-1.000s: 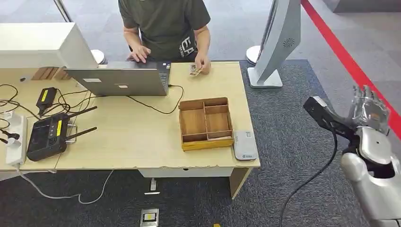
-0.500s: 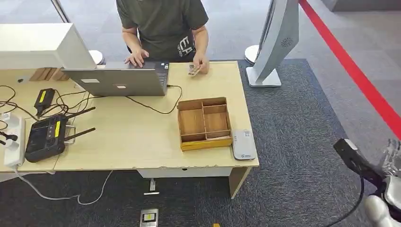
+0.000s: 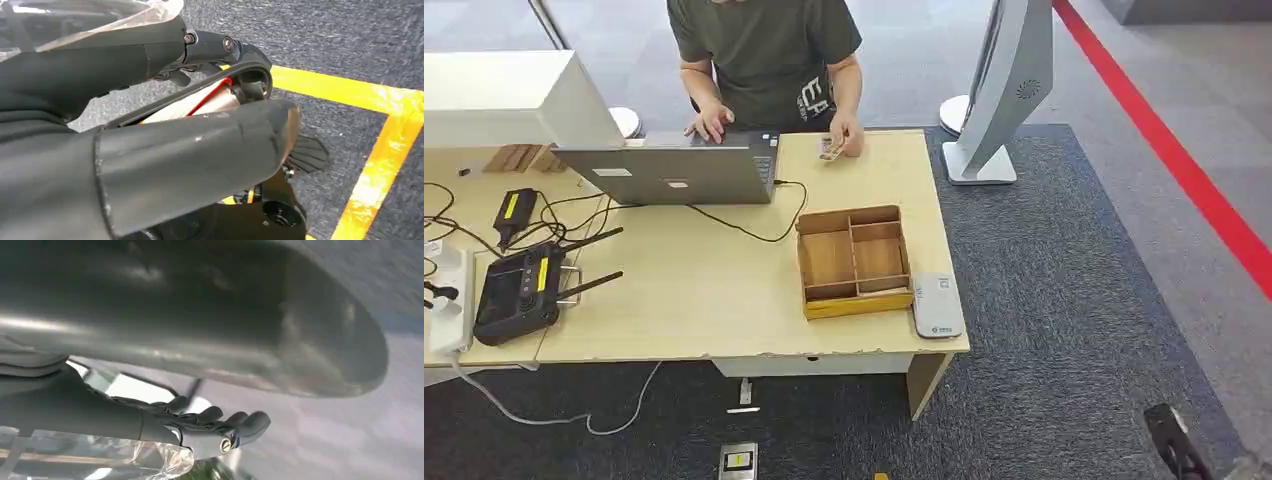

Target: Pass the card to the sensor for recognition and then transmit it.

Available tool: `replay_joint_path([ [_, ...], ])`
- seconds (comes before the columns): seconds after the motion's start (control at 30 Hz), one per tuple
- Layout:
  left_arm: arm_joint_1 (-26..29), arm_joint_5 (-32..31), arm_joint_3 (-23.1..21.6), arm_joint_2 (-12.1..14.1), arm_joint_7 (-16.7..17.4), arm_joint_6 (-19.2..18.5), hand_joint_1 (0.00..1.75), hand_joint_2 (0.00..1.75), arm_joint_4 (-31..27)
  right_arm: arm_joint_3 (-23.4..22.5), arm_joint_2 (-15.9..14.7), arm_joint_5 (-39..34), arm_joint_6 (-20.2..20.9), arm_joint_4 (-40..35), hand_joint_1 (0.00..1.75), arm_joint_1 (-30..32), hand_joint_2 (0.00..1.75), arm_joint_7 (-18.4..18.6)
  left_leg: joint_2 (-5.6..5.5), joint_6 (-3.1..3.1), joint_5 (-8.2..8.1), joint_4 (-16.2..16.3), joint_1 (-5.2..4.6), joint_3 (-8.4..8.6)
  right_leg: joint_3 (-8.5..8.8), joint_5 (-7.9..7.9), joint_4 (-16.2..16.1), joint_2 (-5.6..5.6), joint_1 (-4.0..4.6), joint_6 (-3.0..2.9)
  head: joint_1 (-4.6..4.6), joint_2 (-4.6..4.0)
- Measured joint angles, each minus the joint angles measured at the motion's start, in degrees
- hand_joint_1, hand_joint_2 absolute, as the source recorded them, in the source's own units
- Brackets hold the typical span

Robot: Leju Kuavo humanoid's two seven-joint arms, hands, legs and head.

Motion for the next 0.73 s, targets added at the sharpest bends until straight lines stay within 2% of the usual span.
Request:
replay_joint_path([
  [0.1, 0.0, -0.7, 0.0, 0.0, 0.7, 0.0, 0.00, 0.00, 0.0, -2.1, 1.4, 0.0, -0.2, 8.7, 0.00, -2.2, 0.00, 0.7, -0.02, 0.00, 0.01, 0.0, 0.02, -0.01, 0.02, 0.00, 0.0, 0.00, 0.01, 0.00, 0.00, 0.00],
  [0.2, 0.0, -1.6, 0.0, 0.0, 1.4, 0.0, 0.00, 0.00, 0.0, -2.9, 3.1, 0.2, -0.2, 13.5, 0.00, -3.4, 0.00, -0.7, -0.02, 0.00, 0.01, 0.0, 0.04, -0.01, 0.04, 0.00, 0.0, -0.01, 0.04, 0.00, -0.02, 0.00],
  [0.3, -0.1, -1.6, 0.0, 0.0, 1.4, 0.0, 0.00, 0.00, 0.0, -3.0, 5.7, 1.3, 0.2, 18.3, 0.00, -4.1, 0.00, -3.6, -0.05, -0.01, 0.01, 0.0, 0.10, -0.02, 0.05, -0.01, 0.0, -0.02, 0.10, -0.01, -0.07, 0.00],
  [0.37, -0.1, -1.7, 0.0, 0.0, 1.4, 0.0, 0.00, 0.00, 0.0, -3.2, 8.0, -0.6, 1.2, 20.7, 0.00, -4.7, 0.00, -5.3, -0.06, -0.02, 0.02, 0.0, 0.15, -0.02, 0.05, -0.04, 0.1, -0.02, 0.15, -0.06, -0.09, 0.00],
  [0.47, -0.1, -1.5, 0.0, 0.0, 1.4, 0.1, 0.00, 0.00, 0.0, -4.4, 11.7, -5.0, 0.1, 23.8, 0.00, -5.2, 0.00, -7.0, -0.08, -0.04, 0.02, 0.0, 0.19, -0.02, 0.07, -0.05, 0.1, -0.04, 0.18, -0.09, -0.09, 0.00],
  [0.57, -0.1, -1.4, 0.0, 0.0, 1.6, 0.4, 0.00, 0.00, 0.0, -6.4, 14.6, -10.9, -0.7, 25.9, 0.00, -5.5, 0.00, -11.9, -0.08, -0.07, 0.04, 0.0, 0.19, -0.03, 0.06, -0.05, 0.1, -0.05, 0.19, -0.10, -0.16, 0.00],
  [0.73, -0.1, -1.2, 0.0, 0.1, 1.8, 1.1, 0.00, 0.00, 0.0, -10.0, 18.1, -15.2, -4.2, 28.3, 0.00, -6.3, 0.00, -18.1, -0.09, -0.07, 0.04, 0.0, 0.19, -0.03, 0.07, -0.05, 0.1, -0.05, 0.18, -0.10, -0.13, 0.00],
])
